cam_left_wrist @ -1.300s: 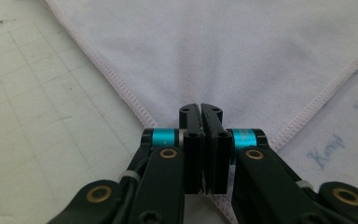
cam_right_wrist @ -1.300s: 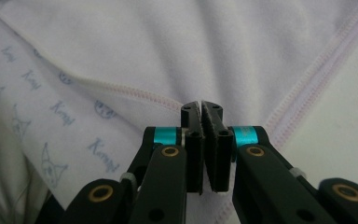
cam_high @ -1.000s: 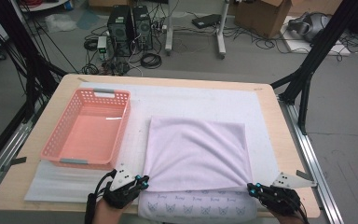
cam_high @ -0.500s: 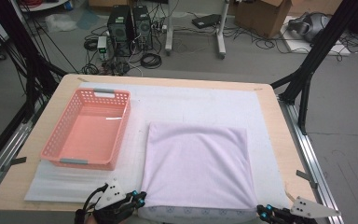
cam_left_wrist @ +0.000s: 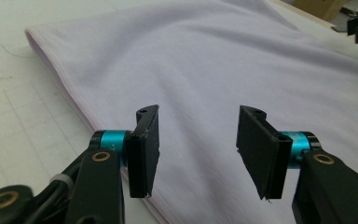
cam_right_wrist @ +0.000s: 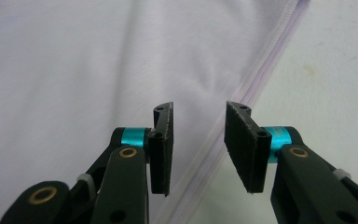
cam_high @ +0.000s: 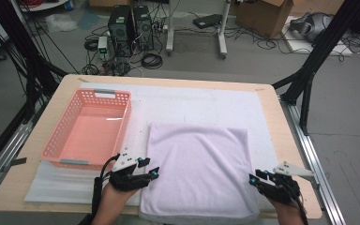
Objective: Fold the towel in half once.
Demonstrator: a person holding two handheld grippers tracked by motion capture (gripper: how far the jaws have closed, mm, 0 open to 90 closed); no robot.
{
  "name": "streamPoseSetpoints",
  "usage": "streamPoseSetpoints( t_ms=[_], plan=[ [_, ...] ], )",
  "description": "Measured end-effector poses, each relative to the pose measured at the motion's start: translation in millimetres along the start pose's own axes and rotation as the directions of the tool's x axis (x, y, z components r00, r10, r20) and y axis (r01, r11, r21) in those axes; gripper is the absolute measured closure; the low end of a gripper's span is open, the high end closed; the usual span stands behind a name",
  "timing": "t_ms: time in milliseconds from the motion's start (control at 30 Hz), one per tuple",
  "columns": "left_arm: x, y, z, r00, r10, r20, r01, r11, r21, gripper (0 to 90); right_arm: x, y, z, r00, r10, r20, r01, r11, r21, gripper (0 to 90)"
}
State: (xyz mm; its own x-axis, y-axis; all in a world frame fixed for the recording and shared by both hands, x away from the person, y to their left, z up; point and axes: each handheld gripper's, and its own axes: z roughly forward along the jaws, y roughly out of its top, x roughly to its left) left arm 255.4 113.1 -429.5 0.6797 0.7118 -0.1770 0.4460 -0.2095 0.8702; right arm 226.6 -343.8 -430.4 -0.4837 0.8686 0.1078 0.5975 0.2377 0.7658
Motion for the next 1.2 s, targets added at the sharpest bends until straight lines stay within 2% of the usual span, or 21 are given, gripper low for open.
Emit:
streamPoseSetpoints(
  t_ms=[100,167,200,233,300,400,467,533,567,600,700,767,900,1033,1100,1200],
  plan=[
    [7.9,6.8,9.9,0.9997,-0.023,-0.013,0.023,0.9997,-0.003,46.6,-1.5,9.1,26.7,0.9999,0.006,0.009,-0.007,0.999,0.053,63.0],
    [12.2,11.1,15.7,0.9992,-0.033,-0.021,0.033,0.9994,-0.002,45.8,-0.1,12.2,33.6,0.9994,-0.021,0.028,0.019,0.997,0.069,70.8],
    [14.9,13.5,19.2,0.999,-0.036,-0.026,0.037,0.9993,0.003,45.3,1.0,13.7,33.0,0.9989,-0.037,0.031,0.034,0.996,0.087,81.4],
    [16.2,14.9,21.2,0.9988,-0.04,-0.029,0.04,0.9992,0.005,44.7,1.3,14.1,30.2,0.9969,-0.074,0.029,0.07,0.992,0.103,86.9],
    [19.5,18.9,26.5,0.9983,-0.045,-0.038,0.045,0.9989,0.01,43.8,0.0,13.0,24.2,0.9949,-0.093,0.039,0.088,0.989,0.118,88.4],
    [25.1,25.1,32.5,0.9969,-0.063,-0.046,0.063,0.998,0.0,42.0,-7.1,7.4,9.3,0.9983,-0.05,0.03,0.046,0.993,0.11,88.6],
    [28.3,28.8,36.9,0.9961,-0.075,-0.047,0.075,0.9972,0.001,41.1,-10.4,2.9,2.8,0.9989,-0.043,0.02,0.04,0.993,0.113,88.4],
    [31.0,32.4,42.1,0.9954,-0.081,-0.051,0.082,0.9966,0.01,40.7,-10.9,0.4,3.5,0.9993,-0.037,-0.002,0.037,0.991,0.13,83.3],
    [32.7,34.1,44.6,0.9955,-0.074,-0.059,0.075,0.9971,0.013,40.6,-11.1,0.6,4.5,0.999,-0.042,-0.01,0.043,0.991,0.126,75.9],
    [34.4,35.6,47.1,0.995,-0.072,-0.069,0.073,0.9972,0.014,40.5,-11.6,1.9,5.3,0.9993,-0.037,-0.009,0.038,0.993,0.113,67.3],
    [40.3,40.5,54.9,0.9925,-0.071,-0.1,0.074,0.997,0.025,40.4,-17.7,10.6,7.4,0.9995,-0.03,0.003,0.03,0.998,0.055,58.3],
    [44.1,43.2,61.7,0.9901,-0.076,-0.118,0.081,0.9961,0.036,40.5,-24.7,21.0,11.4,0.9995,-0.009,0.031,0.008,1.0,0.019,54.7],
    [52.0,47.6,78.9,0.9869,-0.081,-0.139,0.095,0.9909,0.095,40.7,-39.0,38.3,27.6,0.9974,0.03,0.065,-0.031,1.0,0.002,49.6],
    [63.2,49.2,91.0,0.9741,-0.11,-0.198,0.132,0.9859,0.103,40.6,-50.7,52.1,52.0,0.9944,0.055,0.09,-0.056,0.998,0.017,47.3],
    [66.3,49.6,94.3,0.9707,-0.119,-0.209,0.143,0.9845,0.102,40.7,-53.8,56.0,61.1,0.9938,0.05,0.099,-0.054,0.998,0.041,47.1],
    [69.2,49.9,99.8,0.9665,-0.102,-0.235,0.132,0.9848,0.113,40.6,-58.3,59.5,72.6,0.9925,0.046,0.113,-0.052,0.997,0.053,47.0]
  ],
)
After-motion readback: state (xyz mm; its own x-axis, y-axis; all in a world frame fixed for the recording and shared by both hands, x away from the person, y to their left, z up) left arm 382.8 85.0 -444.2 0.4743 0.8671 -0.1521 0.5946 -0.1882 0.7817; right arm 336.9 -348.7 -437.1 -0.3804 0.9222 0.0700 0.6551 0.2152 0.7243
